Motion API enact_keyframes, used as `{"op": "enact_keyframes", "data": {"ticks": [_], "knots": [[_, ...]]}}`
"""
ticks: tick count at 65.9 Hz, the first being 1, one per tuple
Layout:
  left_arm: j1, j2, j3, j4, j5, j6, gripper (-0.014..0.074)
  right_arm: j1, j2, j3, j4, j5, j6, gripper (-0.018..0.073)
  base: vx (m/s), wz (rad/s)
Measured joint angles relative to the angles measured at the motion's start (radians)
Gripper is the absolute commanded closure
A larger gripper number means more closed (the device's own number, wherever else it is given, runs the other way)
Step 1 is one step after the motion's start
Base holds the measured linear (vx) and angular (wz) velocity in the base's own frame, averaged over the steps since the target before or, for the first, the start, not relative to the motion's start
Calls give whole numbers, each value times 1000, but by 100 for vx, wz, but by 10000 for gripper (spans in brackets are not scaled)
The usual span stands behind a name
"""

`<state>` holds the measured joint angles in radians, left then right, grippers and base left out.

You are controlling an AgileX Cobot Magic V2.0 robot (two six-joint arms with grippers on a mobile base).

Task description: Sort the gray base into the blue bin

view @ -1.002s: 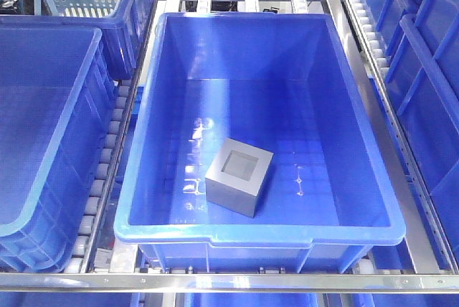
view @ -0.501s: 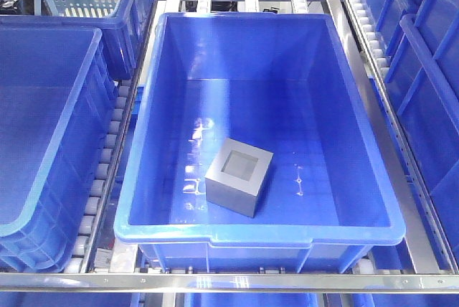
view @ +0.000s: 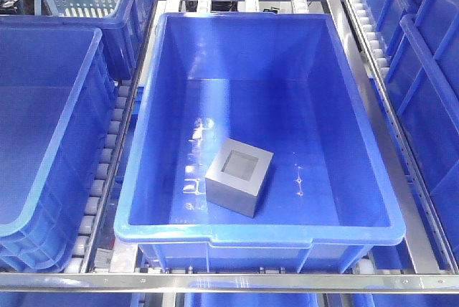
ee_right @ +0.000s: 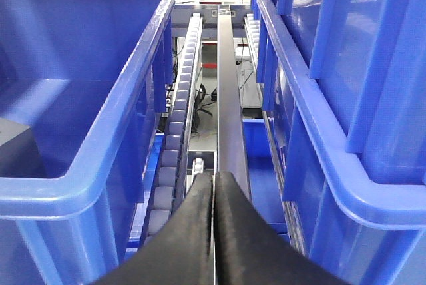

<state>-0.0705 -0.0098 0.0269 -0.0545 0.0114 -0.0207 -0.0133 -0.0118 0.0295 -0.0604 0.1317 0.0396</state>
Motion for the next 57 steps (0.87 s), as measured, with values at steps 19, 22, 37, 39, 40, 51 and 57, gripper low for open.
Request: {"op": "enact_keyframes", "data": {"ticks": [19,22,37,39,40,51,57], "knots": [[0,0,0,0,0,0,602,0,0,0,0,0,0,568,0,0],[0,0,0,0,0,0,602,0,0,0,0,0,0,568,0,0],[0,0,0,0,0,0,602,0,0,0,0,0,0,568,0,0],[0,0,0,0,0,0,602,0,0,0,0,0,0,568,0,0],[0,0,0,0,0,0,602,0,0,0,0,0,0,568,0,0],[0,0,0,0,0,0,602,0,0,0,0,0,0,568,0,0],[0,0,0,0,0,0,602,0,0,0,0,0,0,568,0,0]]}}
